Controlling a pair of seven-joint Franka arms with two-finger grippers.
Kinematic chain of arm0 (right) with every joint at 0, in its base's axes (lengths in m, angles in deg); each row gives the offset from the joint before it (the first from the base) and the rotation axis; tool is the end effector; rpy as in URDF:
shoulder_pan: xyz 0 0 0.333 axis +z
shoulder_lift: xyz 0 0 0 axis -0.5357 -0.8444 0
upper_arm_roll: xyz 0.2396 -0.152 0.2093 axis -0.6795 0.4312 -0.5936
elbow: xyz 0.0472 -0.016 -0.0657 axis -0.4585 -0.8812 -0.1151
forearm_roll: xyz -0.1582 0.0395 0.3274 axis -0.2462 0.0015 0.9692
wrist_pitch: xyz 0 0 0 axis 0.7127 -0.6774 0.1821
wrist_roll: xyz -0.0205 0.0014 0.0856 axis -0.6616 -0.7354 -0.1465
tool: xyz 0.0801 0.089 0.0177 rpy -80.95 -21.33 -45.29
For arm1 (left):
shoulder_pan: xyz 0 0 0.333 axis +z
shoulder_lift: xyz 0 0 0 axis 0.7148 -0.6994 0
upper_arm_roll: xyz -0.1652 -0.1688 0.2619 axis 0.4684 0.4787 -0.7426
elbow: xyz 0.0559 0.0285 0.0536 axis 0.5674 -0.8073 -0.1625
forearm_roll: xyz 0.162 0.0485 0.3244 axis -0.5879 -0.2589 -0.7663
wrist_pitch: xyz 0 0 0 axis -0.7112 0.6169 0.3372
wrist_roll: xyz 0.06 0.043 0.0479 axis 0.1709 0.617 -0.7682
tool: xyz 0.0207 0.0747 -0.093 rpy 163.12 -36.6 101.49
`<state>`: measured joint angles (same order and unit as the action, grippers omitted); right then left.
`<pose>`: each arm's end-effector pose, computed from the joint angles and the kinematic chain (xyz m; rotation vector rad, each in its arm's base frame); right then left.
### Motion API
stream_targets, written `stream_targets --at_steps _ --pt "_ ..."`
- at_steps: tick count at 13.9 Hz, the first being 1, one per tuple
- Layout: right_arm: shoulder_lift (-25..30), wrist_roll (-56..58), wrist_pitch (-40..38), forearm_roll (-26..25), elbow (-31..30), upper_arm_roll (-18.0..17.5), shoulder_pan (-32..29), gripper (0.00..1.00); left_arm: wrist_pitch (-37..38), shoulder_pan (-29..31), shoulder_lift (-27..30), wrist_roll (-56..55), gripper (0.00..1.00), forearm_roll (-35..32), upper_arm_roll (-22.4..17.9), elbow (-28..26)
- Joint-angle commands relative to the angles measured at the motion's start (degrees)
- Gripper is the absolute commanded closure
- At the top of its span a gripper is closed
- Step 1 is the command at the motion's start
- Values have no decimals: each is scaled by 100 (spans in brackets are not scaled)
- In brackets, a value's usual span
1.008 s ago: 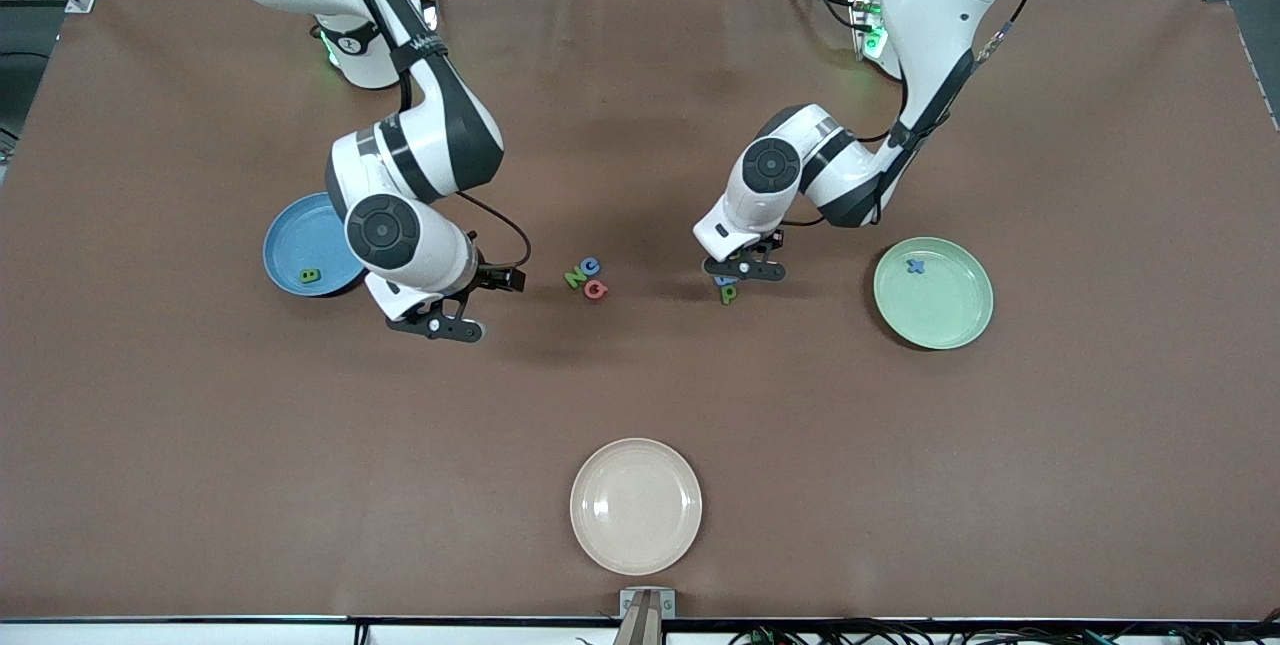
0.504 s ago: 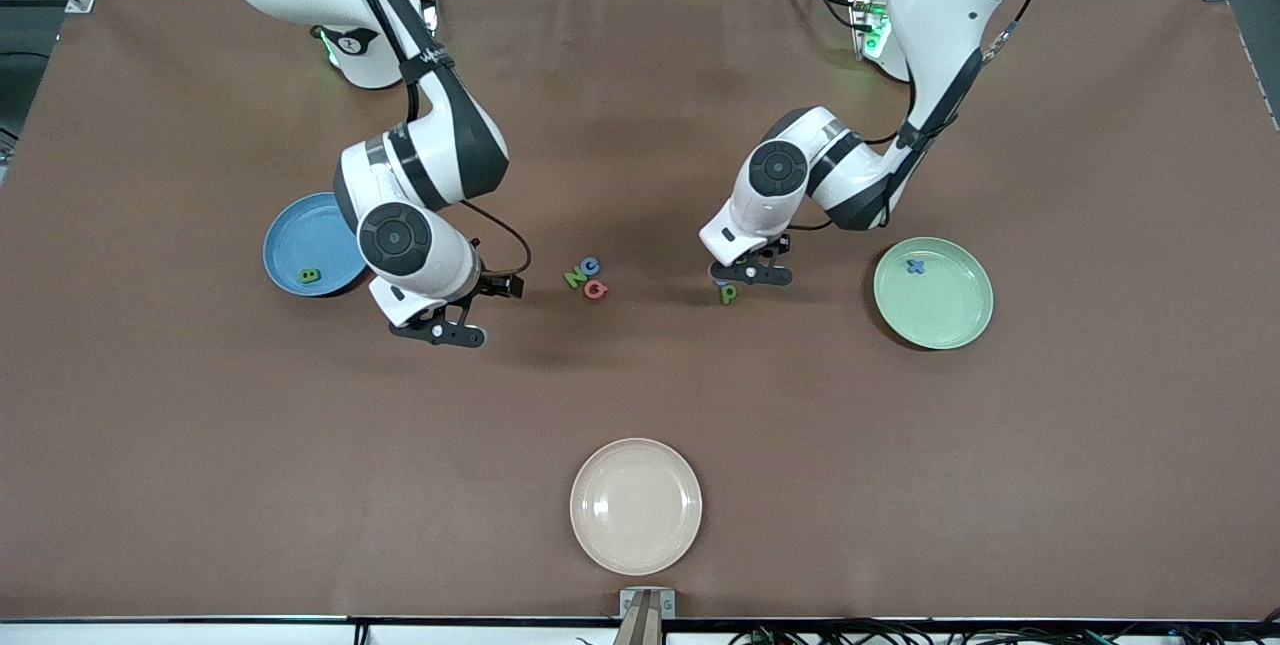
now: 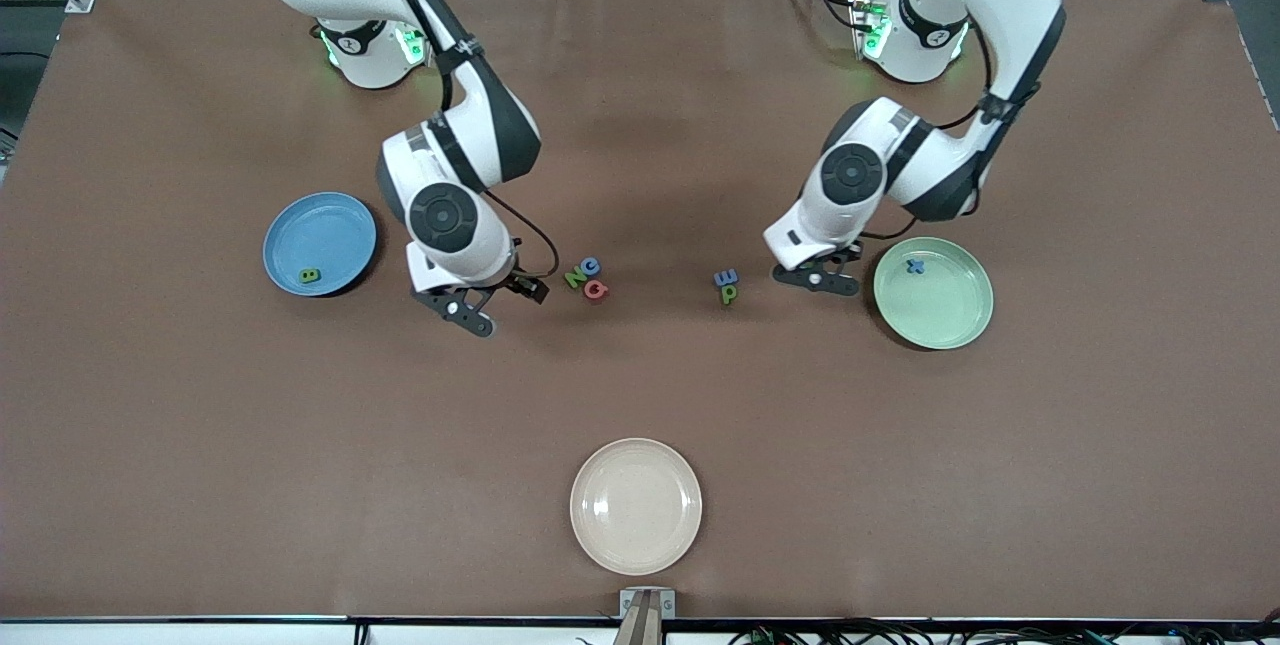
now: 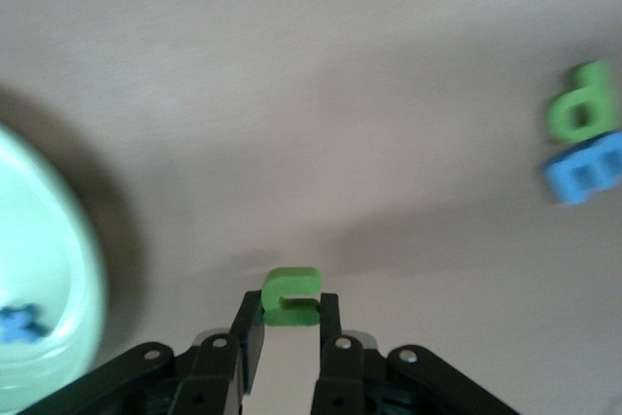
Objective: Sort uppercase to blue plate, lowercase to green plate
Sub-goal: 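Carry the green n to the green plate while the right gripper grasps N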
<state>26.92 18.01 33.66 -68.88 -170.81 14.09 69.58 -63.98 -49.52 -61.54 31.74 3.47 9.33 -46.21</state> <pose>0.5250 0.3331 0.3046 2.9278 -0.8761 -0.2141 0.4737 -0.2352 0.2671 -3.0250 0.4147 0.2037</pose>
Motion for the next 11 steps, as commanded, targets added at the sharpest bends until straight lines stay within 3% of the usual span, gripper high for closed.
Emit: stream_targets --at_steps 1,5,11 --pt "21 -978 630 -10 -430 20 332 10 -37 738 446 896 96 -79 71 -521" --pt "-145 -1657 1289 -10 -651 28 596 29 -46 1688 473 2093 96 -79 71 -663" --pt "-629 -1931 1854 -36 -528 28 790 31 -177 2375 262 2755 94 -376 62 -663"
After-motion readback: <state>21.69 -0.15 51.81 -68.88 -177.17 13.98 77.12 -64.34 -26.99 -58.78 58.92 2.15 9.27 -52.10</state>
